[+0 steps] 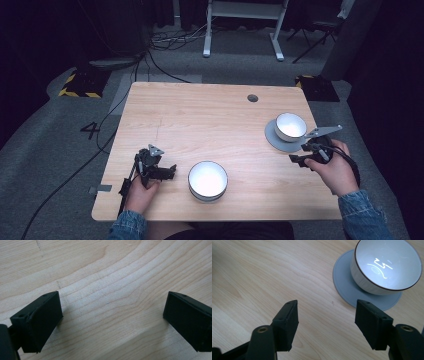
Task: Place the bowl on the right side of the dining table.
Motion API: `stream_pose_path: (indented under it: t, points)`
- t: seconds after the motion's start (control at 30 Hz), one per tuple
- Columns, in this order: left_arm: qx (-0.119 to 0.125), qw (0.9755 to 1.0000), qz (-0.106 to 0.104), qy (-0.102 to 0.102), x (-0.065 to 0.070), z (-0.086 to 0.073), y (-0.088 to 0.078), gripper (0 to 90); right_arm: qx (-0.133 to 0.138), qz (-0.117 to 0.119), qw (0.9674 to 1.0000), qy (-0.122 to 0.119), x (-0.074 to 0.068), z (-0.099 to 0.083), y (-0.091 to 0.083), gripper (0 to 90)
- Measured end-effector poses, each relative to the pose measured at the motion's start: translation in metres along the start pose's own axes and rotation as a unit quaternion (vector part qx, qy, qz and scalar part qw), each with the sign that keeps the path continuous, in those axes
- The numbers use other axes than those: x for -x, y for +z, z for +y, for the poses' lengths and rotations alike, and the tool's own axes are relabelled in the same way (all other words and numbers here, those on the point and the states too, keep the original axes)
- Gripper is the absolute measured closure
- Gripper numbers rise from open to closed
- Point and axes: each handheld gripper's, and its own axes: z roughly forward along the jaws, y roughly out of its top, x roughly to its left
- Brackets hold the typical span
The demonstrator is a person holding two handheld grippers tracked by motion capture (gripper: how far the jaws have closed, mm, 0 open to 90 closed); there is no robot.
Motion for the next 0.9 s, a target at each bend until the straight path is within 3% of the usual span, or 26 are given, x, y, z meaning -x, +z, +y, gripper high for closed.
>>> stream_pose_path:
  t: [0.53, 0.9]
  points:
    - [0.000, 1.0000, 0.001, 0.001, 0.000, 0.000, 0.000, 2.3, -0.005, 0.039, 0.9992, 0.006, -0.007, -0.035, 0.032, 35.8]
    - [0.000, 1.0000, 0.001, 0.001, 0.000, 0.000, 0.000, 2.3, 0.012, 0.050, 0.9987, 0.006, -0.012, -0.059, 0.051, 34.6]
